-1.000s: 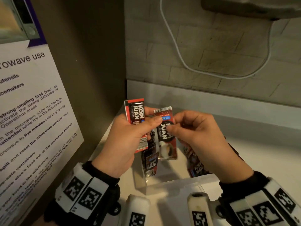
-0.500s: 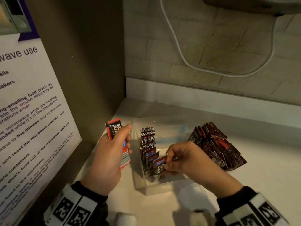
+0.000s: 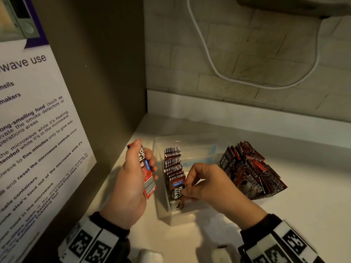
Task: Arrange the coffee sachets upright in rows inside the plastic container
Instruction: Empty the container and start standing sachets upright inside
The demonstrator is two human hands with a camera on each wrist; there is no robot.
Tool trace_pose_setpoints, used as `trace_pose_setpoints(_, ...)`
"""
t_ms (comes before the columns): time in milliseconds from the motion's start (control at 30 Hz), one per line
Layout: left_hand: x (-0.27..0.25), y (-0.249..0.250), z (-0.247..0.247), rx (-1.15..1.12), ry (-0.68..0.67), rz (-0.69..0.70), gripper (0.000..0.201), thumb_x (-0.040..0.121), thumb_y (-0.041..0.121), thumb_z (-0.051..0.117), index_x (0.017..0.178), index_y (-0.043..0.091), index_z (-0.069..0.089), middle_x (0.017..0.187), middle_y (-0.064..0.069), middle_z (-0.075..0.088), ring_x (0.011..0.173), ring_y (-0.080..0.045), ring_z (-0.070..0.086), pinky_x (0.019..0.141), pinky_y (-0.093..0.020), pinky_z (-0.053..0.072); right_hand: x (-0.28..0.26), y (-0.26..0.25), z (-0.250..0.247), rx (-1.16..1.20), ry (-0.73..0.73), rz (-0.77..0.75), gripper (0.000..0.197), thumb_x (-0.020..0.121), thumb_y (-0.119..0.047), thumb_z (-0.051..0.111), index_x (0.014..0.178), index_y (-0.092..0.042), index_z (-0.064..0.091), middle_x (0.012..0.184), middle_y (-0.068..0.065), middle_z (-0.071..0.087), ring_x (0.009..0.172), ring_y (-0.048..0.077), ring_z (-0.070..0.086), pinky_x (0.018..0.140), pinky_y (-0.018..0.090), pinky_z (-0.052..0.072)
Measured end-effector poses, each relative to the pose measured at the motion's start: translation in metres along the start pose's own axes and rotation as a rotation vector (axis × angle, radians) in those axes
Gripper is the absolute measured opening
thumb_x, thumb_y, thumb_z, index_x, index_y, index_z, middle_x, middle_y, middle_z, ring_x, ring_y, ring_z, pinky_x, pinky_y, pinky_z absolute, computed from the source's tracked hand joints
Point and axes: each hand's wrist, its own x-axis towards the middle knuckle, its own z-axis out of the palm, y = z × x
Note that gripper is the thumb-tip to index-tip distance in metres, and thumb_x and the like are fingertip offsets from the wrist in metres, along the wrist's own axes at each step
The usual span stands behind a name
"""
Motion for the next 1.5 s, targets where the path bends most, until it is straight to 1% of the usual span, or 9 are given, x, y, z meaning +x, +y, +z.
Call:
trace_pose_setpoints(167, -0.003, 0.013, -0.002, -0.166, -0.08, 0.077, 0.053, 0.093, 0.06, 0.02, 0.072, 0.018, 0.045, 0.062, 0.004, 0.038, 0.05, -0.011, 0.03, 0.048, -0.026, 0.025, -0.005, -0.007, -0.012, -0.04, 0.03, -0.003, 0.031, 0.066, -0.001, 0.082, 0.076, -0.009, 0.054, 0.081, 0.015, 0.067, 0.06, 0.019, 0.058, 0.063, 0.038, 0.054)
trace_pose_setpoints(433, -0.01, 0.018, 0.006, -0.002, -0.304, 0.222, 0.021, 0.09, 0.001, 0.048, 0.1, 0.014, 0.062, 0.075, 0.002, 0.068, 0.068, -0.007, 0.065, 0.061, -0.021, 0.054, -0.021, -0.045, -0.024, 0.228, 0.136, -0.188, 0.02, 0.074, -0.018, 0.076, 0.084, -0.007, 0.062, 0.071, 0.003, 0.061, 0.059, 0.016, 0.054, 0.054, 0.029, 0.045)
trace_pose_setpoints(633, -0.015, 0.013, 0.012, 0.193, -0.32, 0.309, 0.029, 0.061, 0.014, 0.071, 0.09, 0.015, 0.07, 0.082, -0.003, 0.073, 0.076, -0.009, 0.066, 0.066, -0.016, 0.051, -0.021, -0.057, -0.021, 0.207, 0.094, -0.288, 0.01, 0.078, -0.001, 0.072, 0.077, -0.009, 0.067, 0.065, 0.004, 0.061, 0.049, 0.012, 0.054, 0.046, 0.018, 0.042)
trace_pose_setpoints(767, -0.013, 0.01, 0.012, 0.198, -0.287, 0.279, 0.041, 0.065, 0.015, 0.082, 0.102, 0.02, 0.066, 0.092, -0.002, 0.071, 0.083, -0.008, 0.065, 0.068, -0.014, 0.05, -0.019, -0.052, -0.025, 0.211, 0.088, -0.244, 0.015, 0.078, 0.002, 0.071, 0.073, -0.01, 0.064, 0.058, 0.001, 0.062, 0.05, 0.015, 0.059, 0.046, 0.026, 0.043)
trace_pose_setpoints(900, -0.013, 0.008, 0.007, 0.221, -0.198, 0.206, 0.033, 0.082, 0.014, 0.067, 0.111, 0.026, 0.059, 0.114, 0.001, 0.06, 0.091, 0.0, 0.057, 0.072, -0.015, 0.043, -0.017, -0.042, -0.033, 0.227, 0.104, -0.169, 0.012, 0.077, 0.005, 0.07, 0.076, -0.003, 0.061, 0.063, 0.01, 0.067, 0.055, 0.02, 0.065, 0.046, 0.025, 0.045)
trace_pose_setpoints(1133, -0.015, -0.006, -0.007, 0.382, -0.261, -0.034, 0.092, 0.05, 0.011, 0.053, 0.137, 0.036, 0.04, 0.144, 0.009, 0.041, 0.128, -0.005, 0.041, 0.105, -0.029, 0.033, -0.016, -0.022, -0.033, -0.003, -0.103, 0.021, 0.007, 0.078, 0.001, 0.072, 0.077, 0.003, 0.066, 0.077, 0.018, 0.072, 0.062, 0.015, 0.067, 0.054, 0.022, 0.052)
trace_pose_setpoints(1300, -0.025, -0.021, 0.001, 0.417, -0.351, -0.152, 0.108, 0.069, -0.012, 0.054, 0.149, 0.045, 0.009, 0.11, 0.035, 0.042, 0.078, 0.02, 0.057, 0.069, -0.019, 0.043, -0.005, -0.007, -0.008, -0.113, -0.149, 0.063, 0.023, 0.071, 0.005, 0.077, 0.062, -0.013, 0.066, 0.057, -0.002, 0.066, 0.052, 0.007, 0.063, 0.052, 0.022, 0.053)
trace_pose_setpoints(1400, -0.03, -0.028, 0.003, 0.437, -0.334, -0.141, 0.103, 0.081, -0.02, 0.037, 0.147, 0.051, 0.003, 0.129, 0.029, 0.04, 0.092, 0.01, 0.056, 0.07, -0.016, 0.044, 0.002, 0.0, 0.002, -0.274, -0.095, 0.018, 0.024, 0.063, -0.004, 0.082, 0.058, -0.019, 0.065, 0.064, 0.001, 0.069, 0.061, 0.012, 0.064, 0.069, 0.035, 0.059)
trace_pose_setpoints(1500, -0.034, -0.026, 0.008, 0.419, -0.3, -0.112, 0.098, 0.084, -0.023, 0.03, 0.145, 0.048, 0.003, 0.105, 0.041, 0.023, 0.062, 0.028, 0.05, 0.056, -0.003, 0.042, 0.003, 0.002, 0.003, -0.337, -0.071, 0.017, 0.023, 0.062, -0.011, 0.083, 0.059, -0.019, 0.062, 0.061, -0.004, 0.066, 0.057, 0.007, 0.059, 0.065, 0.029, 0.055)
